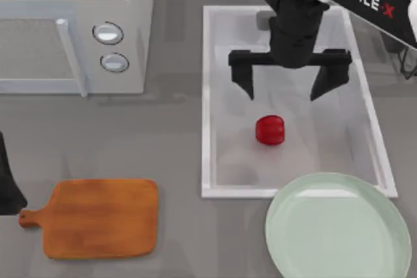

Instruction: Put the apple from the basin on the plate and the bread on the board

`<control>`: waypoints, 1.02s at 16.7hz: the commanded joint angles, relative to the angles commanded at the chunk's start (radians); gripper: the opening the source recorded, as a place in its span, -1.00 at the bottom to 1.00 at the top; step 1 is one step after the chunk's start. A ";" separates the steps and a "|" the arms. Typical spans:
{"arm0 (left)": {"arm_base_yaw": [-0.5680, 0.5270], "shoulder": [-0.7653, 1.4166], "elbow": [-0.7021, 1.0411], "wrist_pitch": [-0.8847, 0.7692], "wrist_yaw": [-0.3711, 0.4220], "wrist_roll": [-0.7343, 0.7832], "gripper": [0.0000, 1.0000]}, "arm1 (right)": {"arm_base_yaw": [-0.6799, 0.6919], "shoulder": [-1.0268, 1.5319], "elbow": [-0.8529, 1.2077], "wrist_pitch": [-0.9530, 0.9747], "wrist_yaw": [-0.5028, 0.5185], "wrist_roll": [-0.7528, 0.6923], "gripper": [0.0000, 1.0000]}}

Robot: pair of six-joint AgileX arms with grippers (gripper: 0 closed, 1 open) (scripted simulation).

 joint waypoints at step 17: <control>0.000 0.000 0.000 0.000 0.000 0.000 1.00 | 0.004 0.184 -0.219 0.403 0.002 0.004 1.00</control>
